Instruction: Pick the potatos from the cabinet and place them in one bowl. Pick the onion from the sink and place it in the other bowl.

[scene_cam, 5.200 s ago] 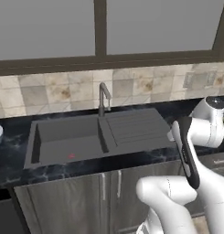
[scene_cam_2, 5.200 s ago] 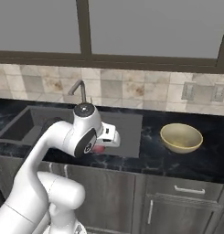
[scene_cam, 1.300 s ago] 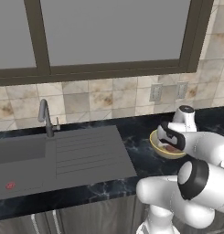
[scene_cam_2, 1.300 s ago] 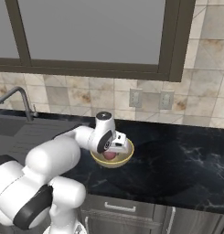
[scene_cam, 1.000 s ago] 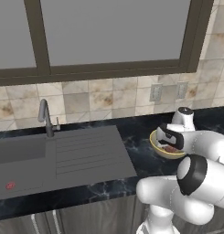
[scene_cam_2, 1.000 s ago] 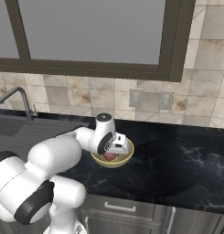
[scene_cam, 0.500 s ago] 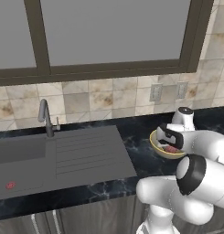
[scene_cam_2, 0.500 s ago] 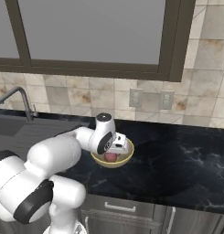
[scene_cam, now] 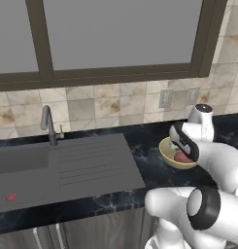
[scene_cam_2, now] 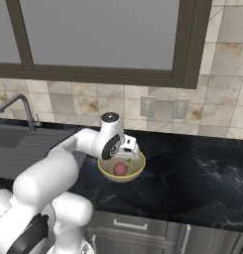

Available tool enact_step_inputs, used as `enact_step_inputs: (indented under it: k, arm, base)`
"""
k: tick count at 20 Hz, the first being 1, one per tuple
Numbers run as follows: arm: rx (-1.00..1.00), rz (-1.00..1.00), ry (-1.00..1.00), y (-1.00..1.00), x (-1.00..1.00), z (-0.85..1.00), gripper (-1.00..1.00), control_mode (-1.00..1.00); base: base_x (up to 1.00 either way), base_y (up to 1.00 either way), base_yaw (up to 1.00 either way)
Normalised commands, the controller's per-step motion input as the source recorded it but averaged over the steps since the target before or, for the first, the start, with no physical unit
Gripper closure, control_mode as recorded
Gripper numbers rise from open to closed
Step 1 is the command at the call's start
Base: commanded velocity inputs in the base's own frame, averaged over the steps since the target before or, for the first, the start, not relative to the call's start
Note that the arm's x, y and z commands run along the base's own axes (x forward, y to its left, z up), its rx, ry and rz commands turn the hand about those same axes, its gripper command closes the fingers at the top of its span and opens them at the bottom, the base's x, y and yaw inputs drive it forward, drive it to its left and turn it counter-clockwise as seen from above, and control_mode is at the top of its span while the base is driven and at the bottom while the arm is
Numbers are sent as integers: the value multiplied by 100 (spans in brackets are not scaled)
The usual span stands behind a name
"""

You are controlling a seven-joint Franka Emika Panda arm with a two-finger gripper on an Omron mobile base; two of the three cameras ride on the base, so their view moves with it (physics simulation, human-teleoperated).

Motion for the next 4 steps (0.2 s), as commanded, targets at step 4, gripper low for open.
enact_step_inputs:
  k: [4]
  arm:
    - [0, -3, -1, 0, -52, 51, -100, -100]
  base:
    - [0, 0, 0]
